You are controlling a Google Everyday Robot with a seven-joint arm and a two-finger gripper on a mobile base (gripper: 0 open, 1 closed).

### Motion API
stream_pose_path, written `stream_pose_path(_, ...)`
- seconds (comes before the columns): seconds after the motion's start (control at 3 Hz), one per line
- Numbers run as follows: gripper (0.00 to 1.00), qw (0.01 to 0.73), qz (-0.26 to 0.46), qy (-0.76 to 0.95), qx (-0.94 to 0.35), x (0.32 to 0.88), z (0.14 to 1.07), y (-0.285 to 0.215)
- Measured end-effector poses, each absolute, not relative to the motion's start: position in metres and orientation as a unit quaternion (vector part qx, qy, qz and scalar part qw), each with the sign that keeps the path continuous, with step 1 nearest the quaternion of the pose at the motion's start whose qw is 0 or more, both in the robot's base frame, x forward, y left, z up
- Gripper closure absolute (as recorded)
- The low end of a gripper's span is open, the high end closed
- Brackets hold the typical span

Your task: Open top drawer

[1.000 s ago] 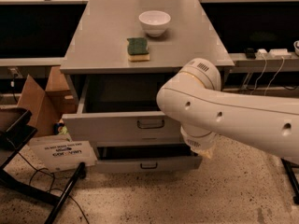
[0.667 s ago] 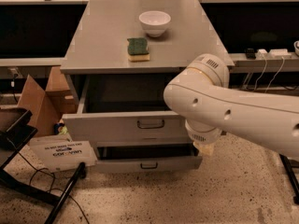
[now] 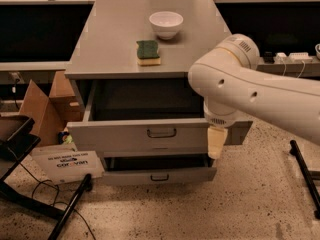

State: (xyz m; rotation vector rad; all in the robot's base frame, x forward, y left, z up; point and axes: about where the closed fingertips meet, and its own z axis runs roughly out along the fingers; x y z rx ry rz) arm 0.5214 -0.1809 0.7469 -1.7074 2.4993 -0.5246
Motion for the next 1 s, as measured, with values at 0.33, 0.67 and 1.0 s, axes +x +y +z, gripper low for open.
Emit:
stream_pose_path(0.33,0.00,0.050,-0.139,0.804,-0.576,0.556,0.734,-0.186)
stream_pose_path(0.67,0.00,0.047,-0.083,0.804,-0.587,0.575,0.690,-0.192)
stream_pose_path(1.0,0.00,0.045,-0.088,0.805,-0.585,0.572,0.692,-0.193)
